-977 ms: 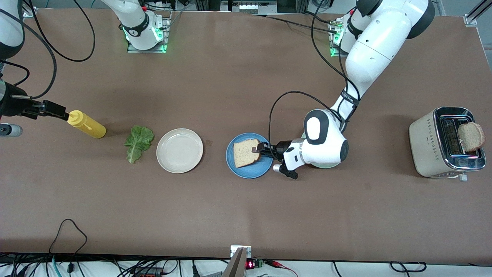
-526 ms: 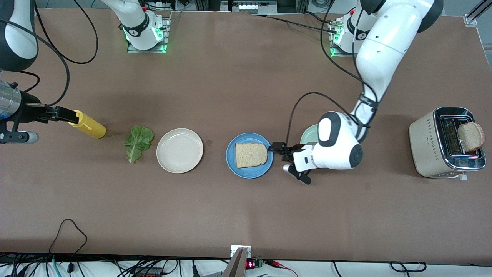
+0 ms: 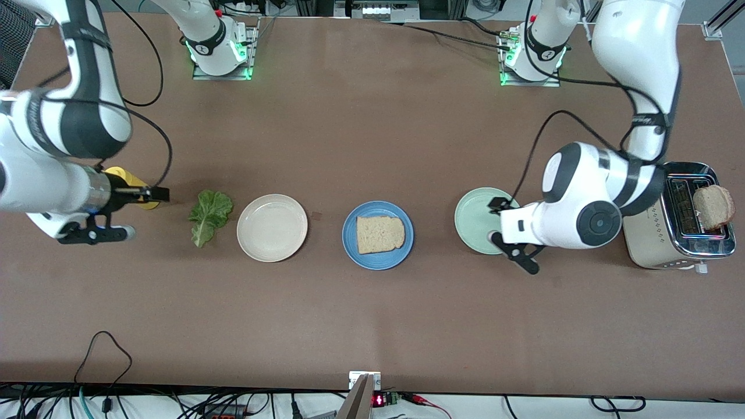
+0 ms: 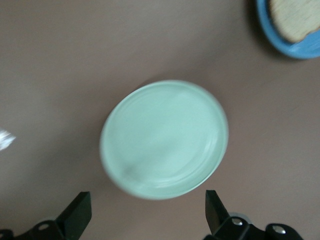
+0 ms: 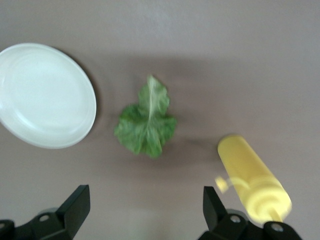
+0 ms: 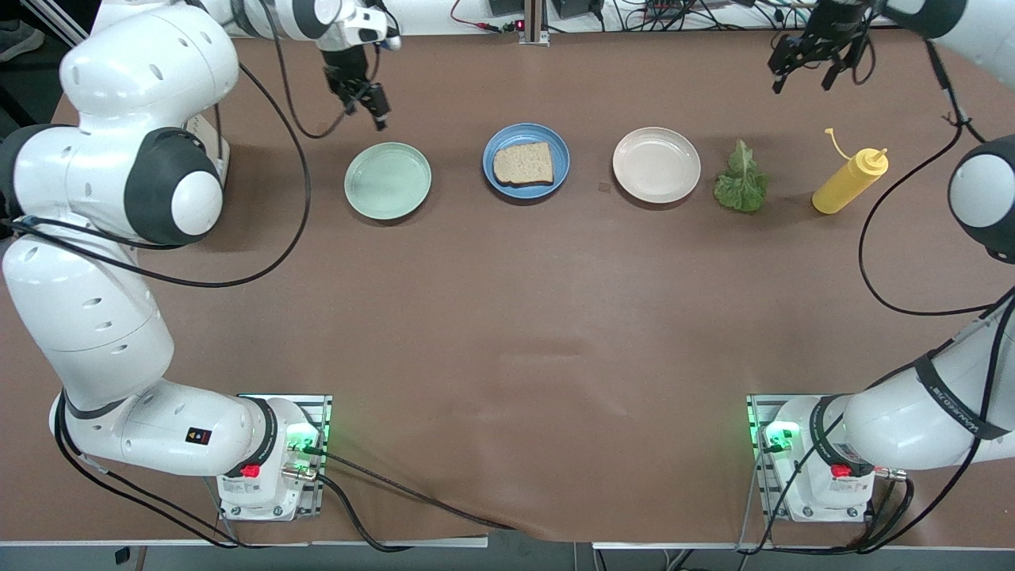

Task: Make sandwich in blue plate with both arms
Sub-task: 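Withdraw the left gripper while the right gripper reaches the lettuce leaf, then grasp the lettuce leaf with the right gripper and lift it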

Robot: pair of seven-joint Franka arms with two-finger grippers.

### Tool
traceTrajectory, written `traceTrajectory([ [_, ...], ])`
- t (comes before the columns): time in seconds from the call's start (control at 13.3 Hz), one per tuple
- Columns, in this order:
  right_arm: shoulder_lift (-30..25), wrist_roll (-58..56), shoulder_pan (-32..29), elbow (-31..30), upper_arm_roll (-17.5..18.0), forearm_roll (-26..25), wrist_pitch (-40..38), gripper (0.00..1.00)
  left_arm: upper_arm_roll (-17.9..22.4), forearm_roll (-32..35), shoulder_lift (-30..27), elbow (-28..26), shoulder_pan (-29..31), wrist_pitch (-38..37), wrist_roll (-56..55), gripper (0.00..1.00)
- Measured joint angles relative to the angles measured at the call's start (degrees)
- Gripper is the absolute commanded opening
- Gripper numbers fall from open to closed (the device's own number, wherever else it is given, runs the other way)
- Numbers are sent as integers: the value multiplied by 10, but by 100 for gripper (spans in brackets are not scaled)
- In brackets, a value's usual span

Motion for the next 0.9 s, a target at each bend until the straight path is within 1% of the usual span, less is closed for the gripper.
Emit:
traceTrajectory([
  [0.08,7,0,1,-21,0,0,44,100,6,36,-12,2,0,-14,0,100],
  [0.23,13,0,1,-73,0,0,141,100,22,66,-32,28,0,-64,0,100],
  [0.38,14,0,1,-127,0,0,233,100,37,69,-55,78,9,-114,0,100],
  [0.45,15,0,1,-153,-1,0,273,100,39,69,-74,96,19,-128,1,100],
  [0.6,21,9,2,-199,-1,0,347,100,40,68,-120,111,37,-141,-3,100],
  [0.75,33,24,3,-226,0,0,391,100,40,65,-147,111,48,-147,-46,100],
  [0.9,48,30,5,-233,0,0,414,100,38,64,-154,112,50,-148,-93,100],
])
